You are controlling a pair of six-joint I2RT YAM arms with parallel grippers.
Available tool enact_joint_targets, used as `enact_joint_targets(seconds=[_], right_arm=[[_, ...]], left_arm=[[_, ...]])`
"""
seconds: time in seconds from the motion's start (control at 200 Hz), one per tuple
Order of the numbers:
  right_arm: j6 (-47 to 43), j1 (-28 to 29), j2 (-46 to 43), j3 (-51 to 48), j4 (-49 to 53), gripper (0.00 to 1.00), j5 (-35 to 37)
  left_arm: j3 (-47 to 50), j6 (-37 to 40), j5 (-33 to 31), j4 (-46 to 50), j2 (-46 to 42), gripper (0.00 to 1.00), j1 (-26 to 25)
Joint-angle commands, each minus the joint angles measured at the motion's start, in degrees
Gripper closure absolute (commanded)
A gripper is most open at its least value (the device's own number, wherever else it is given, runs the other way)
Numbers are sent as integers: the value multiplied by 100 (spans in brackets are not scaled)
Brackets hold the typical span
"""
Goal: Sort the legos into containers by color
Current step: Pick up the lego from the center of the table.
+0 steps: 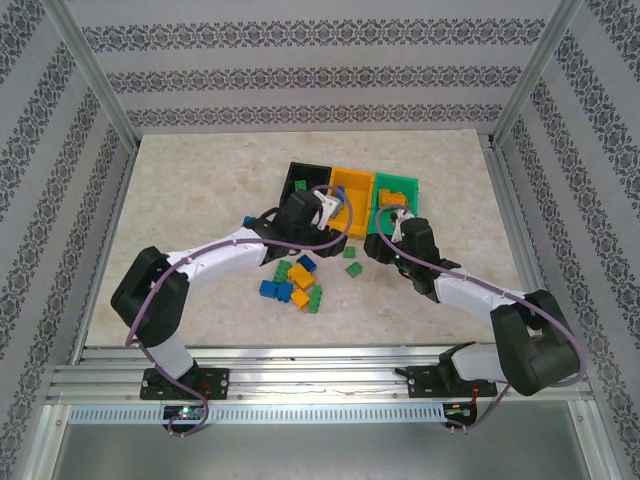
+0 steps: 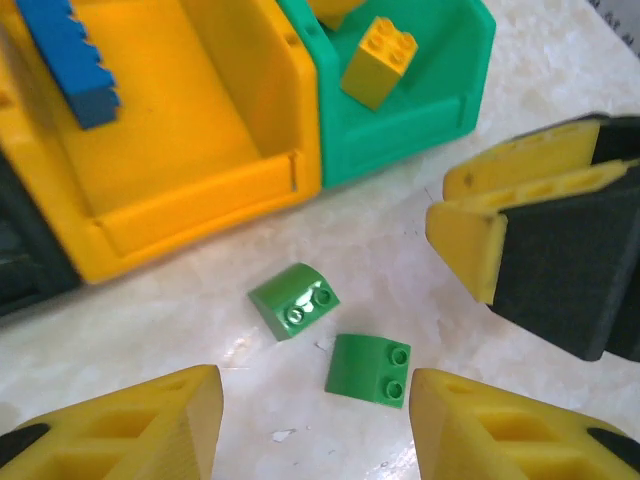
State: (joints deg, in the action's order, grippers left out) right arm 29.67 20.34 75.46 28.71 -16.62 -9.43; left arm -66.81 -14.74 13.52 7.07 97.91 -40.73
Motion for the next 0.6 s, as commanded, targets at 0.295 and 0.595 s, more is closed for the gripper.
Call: enact_joint_targets(seconds=[0.295, 0.595], right_arm=[[206, -239, -346, -248, -302, 54, -85], [302, -369, -400, -328, -383, 54, -147]], left_arm=[[-464, -260, -122, 250, 944, 46, -361], [-1015, -890, -645, 555, 1472, 43, -590]])
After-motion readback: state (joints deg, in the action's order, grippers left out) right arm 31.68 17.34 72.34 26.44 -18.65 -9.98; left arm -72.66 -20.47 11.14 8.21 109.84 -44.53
